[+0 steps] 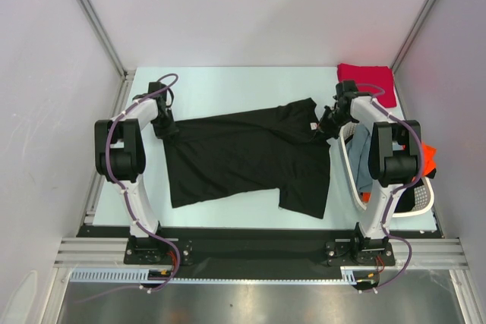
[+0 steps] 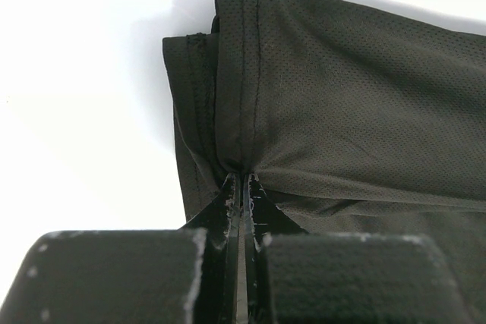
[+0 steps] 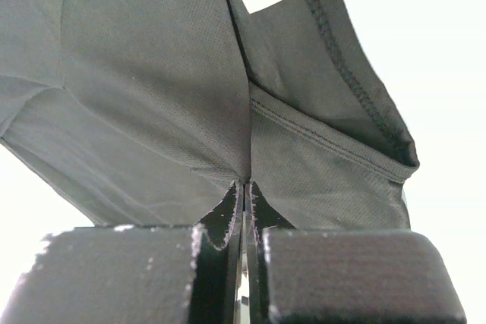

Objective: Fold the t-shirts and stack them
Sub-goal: Fold the tshirt

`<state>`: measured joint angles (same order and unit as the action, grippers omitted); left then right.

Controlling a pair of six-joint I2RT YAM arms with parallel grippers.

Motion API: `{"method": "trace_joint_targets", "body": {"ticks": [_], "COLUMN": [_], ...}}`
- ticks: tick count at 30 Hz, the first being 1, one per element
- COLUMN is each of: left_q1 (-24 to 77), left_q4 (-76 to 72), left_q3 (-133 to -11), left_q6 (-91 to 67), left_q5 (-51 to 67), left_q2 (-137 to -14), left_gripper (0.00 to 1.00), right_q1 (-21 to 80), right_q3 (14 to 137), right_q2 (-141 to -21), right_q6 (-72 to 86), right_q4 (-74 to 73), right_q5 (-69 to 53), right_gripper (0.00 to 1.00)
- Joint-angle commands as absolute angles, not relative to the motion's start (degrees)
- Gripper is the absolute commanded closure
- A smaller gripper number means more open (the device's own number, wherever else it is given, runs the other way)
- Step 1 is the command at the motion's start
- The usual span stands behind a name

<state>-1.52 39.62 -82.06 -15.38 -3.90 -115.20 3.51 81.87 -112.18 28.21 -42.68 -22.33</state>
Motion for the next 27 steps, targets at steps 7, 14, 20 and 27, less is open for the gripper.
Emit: {"method": "trace_joint_targets", "body": {"ticks": [7,14,20,27], "left_q1": [-2.90,-2.99,-2.99,-2.99], "left_q4": [39.46,39.29,39.29,38.85], "left_q3": [-83.23,-83.14,-83.76,-82.44], "left_q6": [-13.45,-13.36,-13.45,-13.45], "left_q5": [-6.42,-6.15,-5.98,-5.89], "left_q2": [-115.75,-115.40,-115.58,-114.87], "left_gripper": [0.99,1.00,1.00,1.00], "right_q1": [6.59,6.94,7.21,7.73], "right_q3": [81.83,81.12,82.70,82.18], "right_q2": [-109.60,-111.18,-112.15,-109.77], "right_q6": [28.82,29.53,28.56,28.74], "right_q4": [-44.48,-45.35,-47.81,-48.34], "right_q5": [-24.52,-25.66,-28.65,-28.30], "right_gripper": [1.00,0.99,0.99,0.99]}}
